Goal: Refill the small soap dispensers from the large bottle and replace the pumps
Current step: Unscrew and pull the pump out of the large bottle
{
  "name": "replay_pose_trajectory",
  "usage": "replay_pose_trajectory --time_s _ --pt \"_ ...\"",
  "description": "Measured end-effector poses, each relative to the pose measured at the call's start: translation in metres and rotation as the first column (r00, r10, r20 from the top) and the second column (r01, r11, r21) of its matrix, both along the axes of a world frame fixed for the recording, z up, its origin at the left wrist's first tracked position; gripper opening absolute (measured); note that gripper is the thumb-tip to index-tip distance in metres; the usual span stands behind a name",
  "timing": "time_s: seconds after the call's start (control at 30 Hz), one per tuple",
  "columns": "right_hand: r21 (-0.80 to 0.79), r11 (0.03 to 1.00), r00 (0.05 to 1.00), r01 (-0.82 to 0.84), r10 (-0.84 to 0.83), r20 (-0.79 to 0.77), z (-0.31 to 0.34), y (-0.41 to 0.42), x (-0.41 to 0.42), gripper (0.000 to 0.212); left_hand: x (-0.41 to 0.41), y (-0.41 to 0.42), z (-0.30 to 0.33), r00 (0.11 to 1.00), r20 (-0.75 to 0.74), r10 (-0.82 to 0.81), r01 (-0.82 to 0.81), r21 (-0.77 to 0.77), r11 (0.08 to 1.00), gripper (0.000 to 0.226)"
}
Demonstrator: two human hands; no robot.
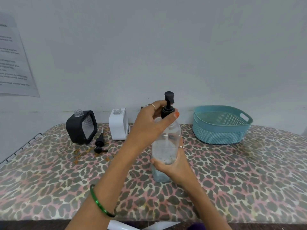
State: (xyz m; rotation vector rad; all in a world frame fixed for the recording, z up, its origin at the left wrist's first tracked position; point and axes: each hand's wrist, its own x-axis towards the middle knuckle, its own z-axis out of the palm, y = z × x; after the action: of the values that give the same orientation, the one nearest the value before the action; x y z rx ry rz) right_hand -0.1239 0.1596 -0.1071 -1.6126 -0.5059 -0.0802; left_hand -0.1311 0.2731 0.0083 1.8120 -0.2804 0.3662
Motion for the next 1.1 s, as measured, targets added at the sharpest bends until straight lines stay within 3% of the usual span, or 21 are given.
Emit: replay_pose_trajectory --time_s 0.1,0.3,0.4,0.57,0.77,0.87,0.97,1.1 --pt "0.002 1.000 1.000 -0.006 0.006 -0.022 0.000 -0.001 -0.001 0.031 -0.002 0.004 0.013 0.999 0.031 0.018 -0.017 -0.017 1.000 0.024" --pt "-0.021 1.000 0.998 -0.017 0.015 -0.059 0.005 -0.001 -0.006 0.034 0.001 0.011 0.055 0.954 0.271 0.128 -0.115 -0.065 0.991 0.014" --pt "-0.002 1.000 0.997 -0.003 0.003 -0.074 0.005 -0.001 -0.008 0.045 0.003 0.014 0.075 0.905 0.377 0.196 -0.199 -0.031 0.979 0.022" --pt "-0.025 1.000 0.998 0.012 -0.013 -0.057 0.005 0.000 -0.007 0.051 0.004 0.014 0.100 0.849 0.482 0.214 -0.265 0.039 0.963 0.013" --pt "-0.040 0.999 0.999 0.021 -0.023 -0.044 0.004 0.000 -0.006 0.050 0.003 0.006 0.106 0.841 0.496 0.217 -0.277 0.050 0.960 0.011" --pt "-0.046 0.999 0.999 0.022 -0.024 -0.049 0.005 -0.001 -0.007 0.045 0.000 0.002 0.105 0.785 0.547 0.290 -0.390 0.073 0.918 0.016" --pt "-0.038 0.999 0.998 0.026 -0.028 -0.060 0.004 0.000 -0.007 0.048 -0.003 0.002 0.107 0.833 0.476 0.282 -0.327 0.011 0.945 0.013" --pt "-0.063 0.998 0.998 0.012 -0.016 -0.059 0.002 -0.002 -0.006 0.034 -0.001 0.013 0.110 0.853 0.427 0.301 -0.294 -0.084 0.952 0.012"
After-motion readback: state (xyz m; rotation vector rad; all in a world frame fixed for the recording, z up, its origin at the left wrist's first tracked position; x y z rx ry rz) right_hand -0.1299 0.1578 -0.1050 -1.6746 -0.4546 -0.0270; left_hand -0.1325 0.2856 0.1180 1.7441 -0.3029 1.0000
